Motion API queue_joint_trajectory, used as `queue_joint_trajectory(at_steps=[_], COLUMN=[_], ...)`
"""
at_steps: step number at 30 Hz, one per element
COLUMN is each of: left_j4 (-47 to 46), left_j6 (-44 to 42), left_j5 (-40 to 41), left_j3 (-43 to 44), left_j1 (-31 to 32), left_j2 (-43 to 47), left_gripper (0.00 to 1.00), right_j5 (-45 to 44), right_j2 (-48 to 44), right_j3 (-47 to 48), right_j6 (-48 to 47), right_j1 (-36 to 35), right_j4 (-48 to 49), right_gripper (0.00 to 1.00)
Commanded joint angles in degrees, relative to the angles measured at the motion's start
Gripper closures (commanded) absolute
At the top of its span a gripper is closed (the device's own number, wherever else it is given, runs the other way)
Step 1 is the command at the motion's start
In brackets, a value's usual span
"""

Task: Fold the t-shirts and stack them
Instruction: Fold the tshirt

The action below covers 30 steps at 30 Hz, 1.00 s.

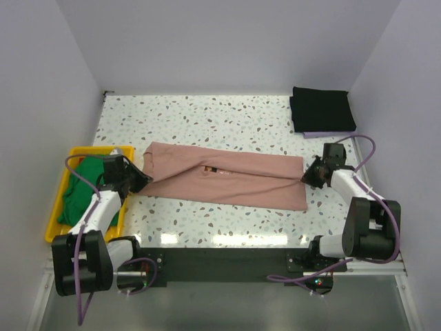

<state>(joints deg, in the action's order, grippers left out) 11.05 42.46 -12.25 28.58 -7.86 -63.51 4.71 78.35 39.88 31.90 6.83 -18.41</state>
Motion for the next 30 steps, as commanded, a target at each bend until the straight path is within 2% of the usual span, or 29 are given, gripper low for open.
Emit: queue_joint_trajectory(at_steps=[1, 10, 14, 22, 30], left_j4=[-1.8, -0.9, -1.4, 1.3, 3.2], left_j6=[1.7, 1.8, 1.1, -1.0, -0.9], left_j5=[-0.8, 0.1, -1.9, -1.5, -0.8], left_j3=[-1.7, -2.7, -1.8, 2.6, 3.1], left_j1=[-0.4, -0.4, -0.3, -0.4, -0.4], left_j2=[0.8, -0.5, -0.5, 3.3, 6.5], left_gripper=[1.00, 1.00, 1.00, 1.00, 1.00], right_j5=[0.6, 0.7, 0.8, 0.7, -0.2], right_j2=[0.2, 0.0, -0.4, -1.3, -1.2], right_j3=[-0.9, -1.0, -0.7, 1.2, 2.1], right_j6=[0.0, 0.2, 0.4, 0.4, 0.1], right_j1=[0.3, 0.3, 0.2, 0.3, 0.7], right_j4=[2.1, 2.6, 2.4, 0.9, 0.1], right_gripper=[1.00, 0.96, 0.96, 0.95, 0.95])
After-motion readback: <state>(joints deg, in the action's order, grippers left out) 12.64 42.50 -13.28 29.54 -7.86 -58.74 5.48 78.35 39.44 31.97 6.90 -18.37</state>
